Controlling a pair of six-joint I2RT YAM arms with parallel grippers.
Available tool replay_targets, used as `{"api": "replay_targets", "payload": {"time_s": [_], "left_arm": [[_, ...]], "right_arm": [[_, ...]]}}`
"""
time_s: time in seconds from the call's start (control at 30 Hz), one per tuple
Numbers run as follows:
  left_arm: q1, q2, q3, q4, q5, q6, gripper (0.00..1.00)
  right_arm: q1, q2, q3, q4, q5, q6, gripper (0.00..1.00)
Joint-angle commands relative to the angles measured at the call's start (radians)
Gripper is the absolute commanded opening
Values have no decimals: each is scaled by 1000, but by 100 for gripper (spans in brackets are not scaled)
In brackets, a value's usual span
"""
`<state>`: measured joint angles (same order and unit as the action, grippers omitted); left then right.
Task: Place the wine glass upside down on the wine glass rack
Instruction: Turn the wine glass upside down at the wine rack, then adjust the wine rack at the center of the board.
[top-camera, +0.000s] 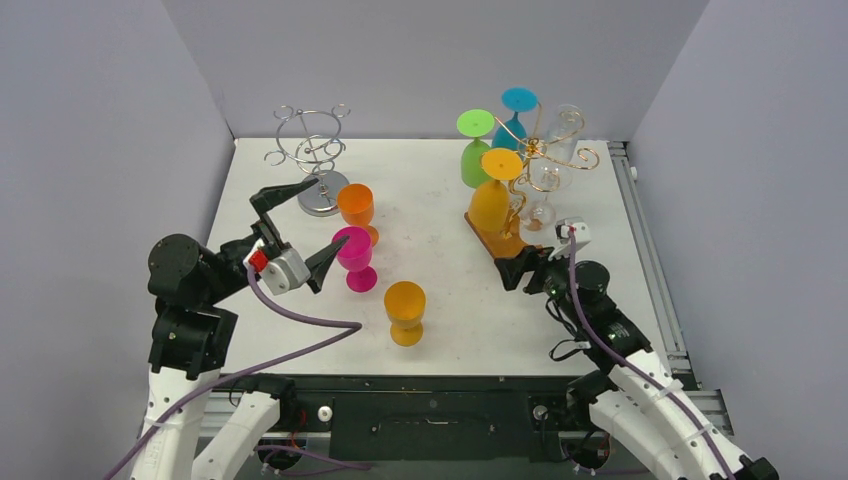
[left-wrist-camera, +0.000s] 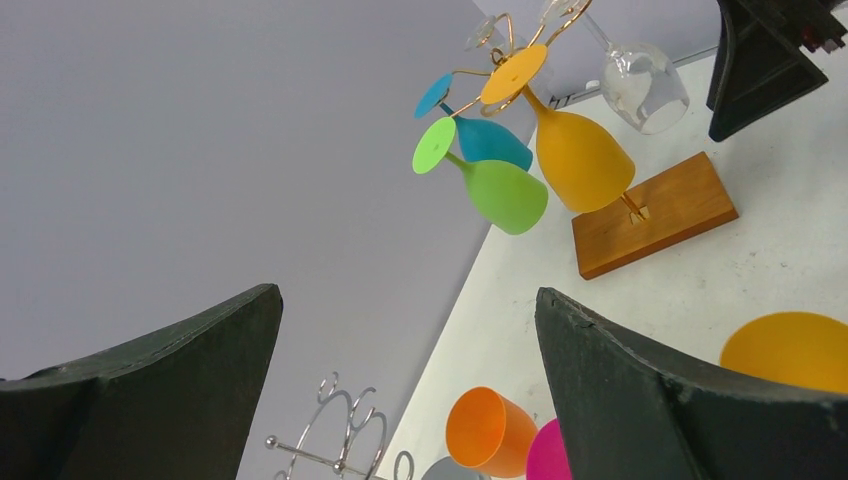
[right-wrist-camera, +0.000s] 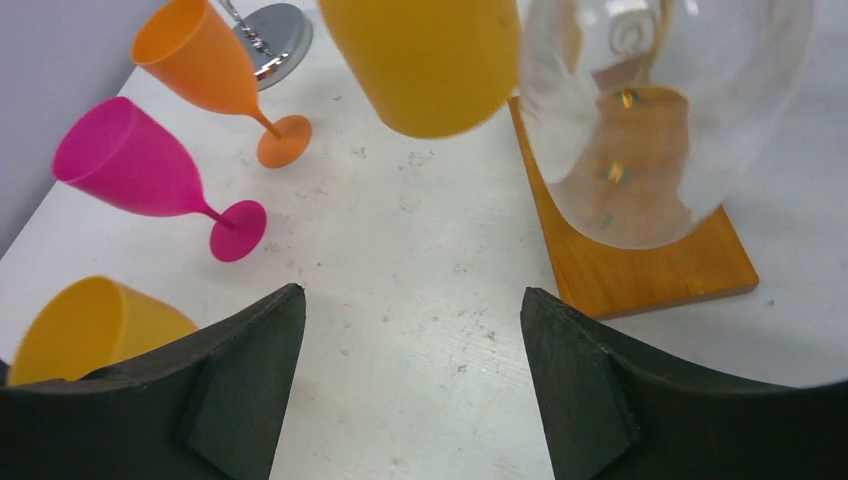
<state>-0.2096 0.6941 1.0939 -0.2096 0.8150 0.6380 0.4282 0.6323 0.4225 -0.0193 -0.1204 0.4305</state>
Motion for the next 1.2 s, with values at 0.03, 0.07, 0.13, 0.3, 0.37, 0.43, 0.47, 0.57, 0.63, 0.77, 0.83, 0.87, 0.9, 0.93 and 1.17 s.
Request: {"api": "replay_targets", "payload": {"time_s": [0.03, 0.07, 0.13, 0.3, 0.37, 0.43, 0.47, 0.57, 0.63, 0.77, 0.83, 0.87, 0.9, 0.93, 1.17], "left_arm": [[-1, 6, 52, -11, -19, -75, 96], [-1, 8, 55, -10, -27, -92, 96], [-2, 11, 63, -6, -41, -137, 96], [0, 14, 68, -35, -67, -217, 96], [0, 14, 68, -57, -68, -218, 96], [-1, 8, 65, -65, -70, -223, 96], [0, 5, 63, -67, -70, -224, 96], [-1, 2, 68, -74, -74, -235, 96], [-1, 3, 69, -80, -76, -241, 96], [-2, 8, 74, -95, -73, -255, 96], [-2, 13, 83, -109, -70, -260, 96], [-2, 14, 87, -113, -71, -261, 96], [-1, 14, 92, -115, -71, -261, 96], [-2, 15, 94, -115, -72, -261, 96], [-2, 20, 101, -110, -80, -276, 96]], "right_arm": [[69, 18, 327, -247, -32, -101, 71], [78, 46, 396, -284, -44, -118, 69], [100, 120, 533, -353, -52, -150, 61], [130, 333, 862, -494, 19, -210, 55], [129, 408, 1007, -549, 69, -240, 53], [122, 493, 1140, -616, 112, -283, 54], [109, 540, 1200, -652, 117, -303, 54], [2, 648, 1335, -709, 36, -329, 58], [-82, 712, 1400, -751, -46, -352, 59], [-192, 785, 1442, -754, -202, -376, 59], [-204, 825, 1487, -800, -234, -417, 59], [-205, 851, 1519, -840, -241, -454, 58], [-206, 874, 1551, -878, -241, -482, 56], [-207, 893, 1580, -916, -236, -505, 55], [-256, 918, 1627, -933, -213, -541, 49]]}}
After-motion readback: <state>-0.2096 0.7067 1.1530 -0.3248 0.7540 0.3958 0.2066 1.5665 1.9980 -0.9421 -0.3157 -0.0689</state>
